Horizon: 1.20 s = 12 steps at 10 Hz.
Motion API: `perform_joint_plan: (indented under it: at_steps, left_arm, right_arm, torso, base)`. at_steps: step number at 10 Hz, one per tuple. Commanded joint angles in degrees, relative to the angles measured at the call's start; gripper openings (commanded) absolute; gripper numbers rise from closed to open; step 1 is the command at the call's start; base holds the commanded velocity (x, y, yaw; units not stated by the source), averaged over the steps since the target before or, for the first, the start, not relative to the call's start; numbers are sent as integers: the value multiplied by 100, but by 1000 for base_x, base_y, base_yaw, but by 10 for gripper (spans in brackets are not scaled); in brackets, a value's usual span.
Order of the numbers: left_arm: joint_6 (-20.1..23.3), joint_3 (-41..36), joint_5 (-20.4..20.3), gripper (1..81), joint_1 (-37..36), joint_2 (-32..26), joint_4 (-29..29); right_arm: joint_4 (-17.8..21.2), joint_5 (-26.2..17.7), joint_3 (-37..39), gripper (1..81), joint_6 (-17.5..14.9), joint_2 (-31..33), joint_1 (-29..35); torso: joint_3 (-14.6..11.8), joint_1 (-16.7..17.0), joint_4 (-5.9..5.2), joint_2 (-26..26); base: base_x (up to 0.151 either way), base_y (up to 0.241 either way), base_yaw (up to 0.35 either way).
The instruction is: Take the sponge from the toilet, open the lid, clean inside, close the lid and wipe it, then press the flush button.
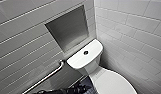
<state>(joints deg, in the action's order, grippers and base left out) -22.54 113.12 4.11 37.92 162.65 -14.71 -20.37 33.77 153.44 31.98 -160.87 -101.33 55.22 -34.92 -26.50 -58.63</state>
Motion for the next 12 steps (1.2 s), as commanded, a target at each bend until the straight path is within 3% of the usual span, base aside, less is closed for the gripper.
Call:
perform_joint_plan:
  at_steps: [1,2,4,5,6,8,9,10,12]
  left_arm:
    - [22,-677,292,811,507,-874,900]
    - [30,-659,292,811,781,-1085,1111]
    - [39,-668,292,811,1195,-1357,1234]
    - [39,-650,301,811,1379,-1436,1506]
    - [39,-650,354,811,1581,-1471,1717]
    - [39,-466,591,811,2003,-1463,2262]
    - [39,-378,783,811,2267,-1446,2690]
    - [39,-318,941,811,2538,-1410,3023]
    - [39,-114,995,811,3146,-1313,3853]
  right_arm:
    - [-134,-2216,-61,10,2,-229,318]
    - [-143,-2577,-70,10,-16,-326,362]
    - [-46,-2559,-52,10,-7,-431,293]
    - [551,-2559,-44,10,-183,-458,266]
    - [982,-2551,-79,10,-710,-466,231]
    - [2318,-2551,-140,10,-2196,-537,213]
    - [3165,-2559,-245,10,-3113,-546,222]
    - [3399,-2619,-332,10,-3312,-477,318]
    - [3347,-2551,-1309,10,-3312,175,511]
  torso:
    - [0,0,0,0]
    - [0,0,0,0]
    - [0,0,0,0]
    - [0,0,0,0]
    - [0,0,0,0]
    - [0,2,0,0]
    - [0,2,0,-2]
    - [0,2,0,-2]
    - [0,2,0,-2]
  base:
    - [0,0,0]
    - [0,0,0]
    - [0,0,0]
    - [0,0,0]
    - [0,0,0]
    - [0,0,0]
    - [0,0,0]
    - [0,0,0]
    - [0,0,0]
